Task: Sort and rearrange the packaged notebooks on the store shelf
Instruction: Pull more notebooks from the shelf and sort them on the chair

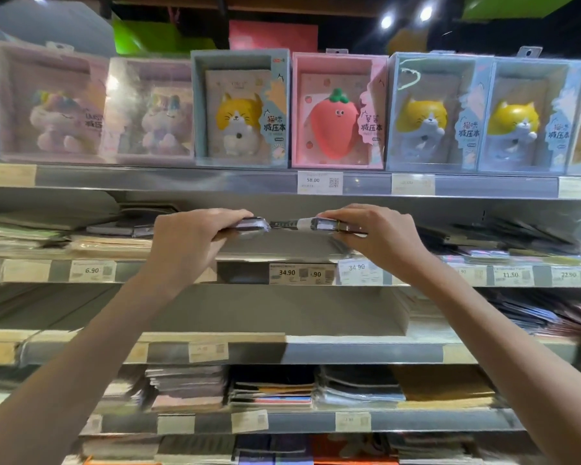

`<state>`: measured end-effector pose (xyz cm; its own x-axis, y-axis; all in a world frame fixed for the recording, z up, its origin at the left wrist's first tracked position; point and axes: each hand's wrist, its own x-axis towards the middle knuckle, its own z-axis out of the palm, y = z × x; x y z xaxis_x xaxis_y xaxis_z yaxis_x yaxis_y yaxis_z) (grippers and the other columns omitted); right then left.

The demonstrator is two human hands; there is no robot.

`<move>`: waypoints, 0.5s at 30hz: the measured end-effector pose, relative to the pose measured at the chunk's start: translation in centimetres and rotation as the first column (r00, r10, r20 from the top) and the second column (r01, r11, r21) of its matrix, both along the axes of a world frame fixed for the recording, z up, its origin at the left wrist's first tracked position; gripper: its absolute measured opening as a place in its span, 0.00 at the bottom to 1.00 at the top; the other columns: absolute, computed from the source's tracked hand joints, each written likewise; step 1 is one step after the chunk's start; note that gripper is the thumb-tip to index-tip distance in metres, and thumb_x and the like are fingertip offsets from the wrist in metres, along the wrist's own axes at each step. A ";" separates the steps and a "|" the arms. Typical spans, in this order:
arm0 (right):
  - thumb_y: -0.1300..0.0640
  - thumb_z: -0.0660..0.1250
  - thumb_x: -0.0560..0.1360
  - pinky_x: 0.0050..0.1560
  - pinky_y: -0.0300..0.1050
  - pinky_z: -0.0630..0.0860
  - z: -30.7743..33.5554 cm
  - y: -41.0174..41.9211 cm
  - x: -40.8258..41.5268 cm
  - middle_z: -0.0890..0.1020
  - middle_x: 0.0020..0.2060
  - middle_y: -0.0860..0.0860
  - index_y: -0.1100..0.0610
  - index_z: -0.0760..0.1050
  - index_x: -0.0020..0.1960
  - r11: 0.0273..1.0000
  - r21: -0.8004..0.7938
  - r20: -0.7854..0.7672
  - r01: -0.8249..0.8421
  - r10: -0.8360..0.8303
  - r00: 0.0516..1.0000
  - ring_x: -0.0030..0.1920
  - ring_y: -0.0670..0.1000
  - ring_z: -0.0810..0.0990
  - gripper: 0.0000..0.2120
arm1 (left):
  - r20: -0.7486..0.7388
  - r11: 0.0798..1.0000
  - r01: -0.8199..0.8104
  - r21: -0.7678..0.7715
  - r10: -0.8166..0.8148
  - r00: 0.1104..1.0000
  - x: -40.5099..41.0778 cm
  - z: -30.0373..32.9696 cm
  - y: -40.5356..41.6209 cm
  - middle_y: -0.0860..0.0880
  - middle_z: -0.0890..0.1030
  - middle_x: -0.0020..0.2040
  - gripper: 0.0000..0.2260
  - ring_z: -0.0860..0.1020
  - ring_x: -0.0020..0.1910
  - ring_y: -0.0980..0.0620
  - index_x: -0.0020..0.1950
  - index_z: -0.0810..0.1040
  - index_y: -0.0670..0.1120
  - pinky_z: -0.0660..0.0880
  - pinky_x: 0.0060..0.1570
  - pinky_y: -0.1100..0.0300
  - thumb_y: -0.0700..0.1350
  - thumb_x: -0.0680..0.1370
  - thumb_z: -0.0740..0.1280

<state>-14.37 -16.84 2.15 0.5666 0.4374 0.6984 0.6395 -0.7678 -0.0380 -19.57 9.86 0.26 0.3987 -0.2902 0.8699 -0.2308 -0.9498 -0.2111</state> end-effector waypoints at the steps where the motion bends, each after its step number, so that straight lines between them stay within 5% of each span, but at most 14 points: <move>1: 0.49 0.63 0.76 0.42 0.43 0.70 0.2 0.5 -0.9 0.78 0.55 0.36 0.36 0.73 0.61 1.000 -0.012 -0.003 -0.004 0.004 1.000 0.57 0.43 0.75 0.14 | -0.007 1.000 0.004 0.010 -0.004 1.000 -0.9 0.0 0.6 0.53 0.84 0.48 0.17 0.83 0.43 0.50 0.57 0.80 0.51 0.63 0.32 0.67 0.40 0.70 0.73; 7: 0.48 0.61 0.77 0.38 0.42 0.70 -0.5 4.0 -5.5 0.79 0.53 0.39 0.37 0.71 0.63 0.981 -0.193 -0.030 -0.029 0.024 0.999 0.55 0.46 0.77 0.16 | -0.051 0.998 0.006 0.055 -0.004 0.999 -4.9 -1.2 3.4 0.53 0.85 0.43 0.14 0.83 0.36 0.48 0.55 0.81 0.54 0.70 0.28 0.59 0.48 0.70 0.70; 10: 0.51 0.61 0.77 0.38 0.42 0.71 -2.5 5.6 -6.3 0.79 0.54 0.41 0.36 0.70 0.64 0.967 -0.254 -0.079 -0.017 -0.003 0.997 0.54 0.48 0.77 0.17 | -0.134 0.999 0.011 0.038 -0.006 0.991 -5.9 -3.5 4.5 0.51 0.85 0.40 0.15 0.82 0.33 0.47 0.54 0.82 0.53 0.66 0.27 0.65 0.47 0.68 0.74; 12: 0.51 0.60 0.77 0.36 0.40 0.69 -4.7 6.6 -6.5 0.79 0.55 0.40 0.37 0.70 0.64 0.959 -0.282 -0.125 -0.019 -0.017 0.992 0.54 0.49 0.78 0.17 | -0.233 1.000 -0.004 -0.004 0.003 0.972 -6.4 -5.8 5.1 0.51 0.85 0.43 0.15 0.82 0.35 0.48 0.55 0.81 0.54 0.63 0.29 0.66 0.47 0.69 0.74; 15: 0.50 0.59 0.78 0.35 0.40 0.66 -8.8 7.9 -6.8 0.78 0.58 0.40 0.38 0.69 0.66 0.945 -0.325 -0.206 -0.036 -0.034 0.978 0.56 0.48 0.77 0.17 | -0.402 0.998 -0.043 -0.055 0.017 0.916 -6.7 -9.8 5.8 0.54 0.83 0.52 0.16 0.82 0.48 0.49 0.61 0.77 0.58 0.72 0.39 0.59 0.49 0.74 0.69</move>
<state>-21.19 -8.93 -6.69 0.6820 0.6212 0.3860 0.6450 -0.7597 0.0831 -26.30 15.62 -9.55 0.7254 -0.2235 0.6511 -0.2549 -0.9658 -0.0476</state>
